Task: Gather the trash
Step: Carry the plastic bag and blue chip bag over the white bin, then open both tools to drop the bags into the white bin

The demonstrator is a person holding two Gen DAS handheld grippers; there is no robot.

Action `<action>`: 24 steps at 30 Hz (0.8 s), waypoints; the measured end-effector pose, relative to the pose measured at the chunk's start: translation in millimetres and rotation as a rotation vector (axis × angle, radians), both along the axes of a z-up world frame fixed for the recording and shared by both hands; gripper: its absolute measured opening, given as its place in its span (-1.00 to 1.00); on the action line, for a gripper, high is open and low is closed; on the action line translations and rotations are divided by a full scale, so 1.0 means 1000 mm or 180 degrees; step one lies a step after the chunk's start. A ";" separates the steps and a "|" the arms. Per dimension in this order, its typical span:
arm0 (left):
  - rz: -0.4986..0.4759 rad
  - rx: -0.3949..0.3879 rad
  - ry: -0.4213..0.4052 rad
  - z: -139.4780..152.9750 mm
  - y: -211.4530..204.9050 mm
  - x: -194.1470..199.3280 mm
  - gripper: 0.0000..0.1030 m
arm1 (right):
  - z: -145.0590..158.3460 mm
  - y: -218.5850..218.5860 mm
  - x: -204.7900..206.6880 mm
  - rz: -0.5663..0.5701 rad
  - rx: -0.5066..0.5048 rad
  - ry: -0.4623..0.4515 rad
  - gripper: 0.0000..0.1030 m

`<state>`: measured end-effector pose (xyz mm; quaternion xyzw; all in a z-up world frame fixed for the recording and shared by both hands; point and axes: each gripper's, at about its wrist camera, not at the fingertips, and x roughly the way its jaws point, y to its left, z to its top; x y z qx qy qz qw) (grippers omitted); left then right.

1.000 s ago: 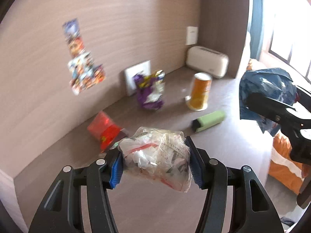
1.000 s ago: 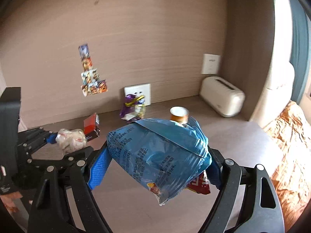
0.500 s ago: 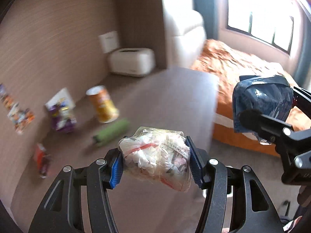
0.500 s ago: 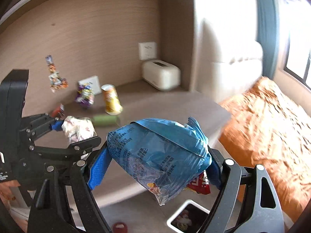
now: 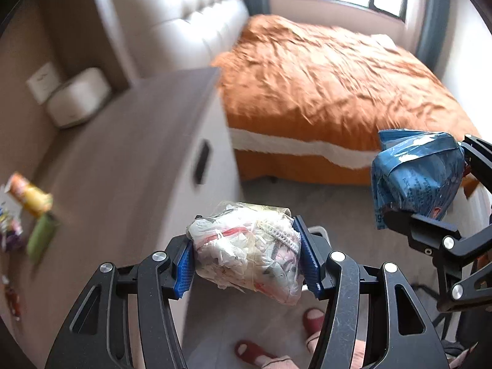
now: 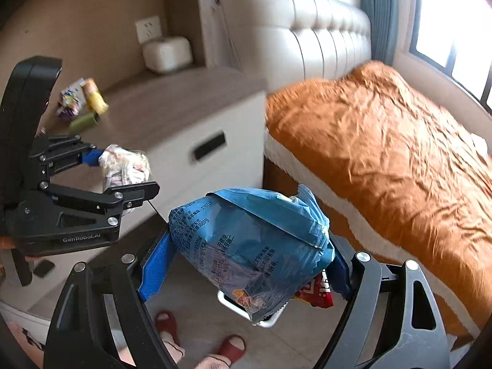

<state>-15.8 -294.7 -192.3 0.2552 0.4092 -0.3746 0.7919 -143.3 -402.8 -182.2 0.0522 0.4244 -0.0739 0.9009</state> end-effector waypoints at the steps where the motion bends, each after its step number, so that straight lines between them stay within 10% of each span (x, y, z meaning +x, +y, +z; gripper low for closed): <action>1: -0.0057 0.0043 0.0030 -0.011 -0.010 -0.002 0.09 | -0.012 -0.007 -0.002 -0.0003 -0.0001 0.0058 0.62; 22: -0.0582 0.0557 0.0716 -0.266 -0.096 0.007 0.10 | -0.262 -0.051 0.015 0.0485 0.0051 0.0962 0.62; 24: -0.0633 0.0626 0.0865 -0.295 -0.100 0.010 0.54 | -0.283 -0.052 0.016 0.0580 0.0064 0.1030 0.78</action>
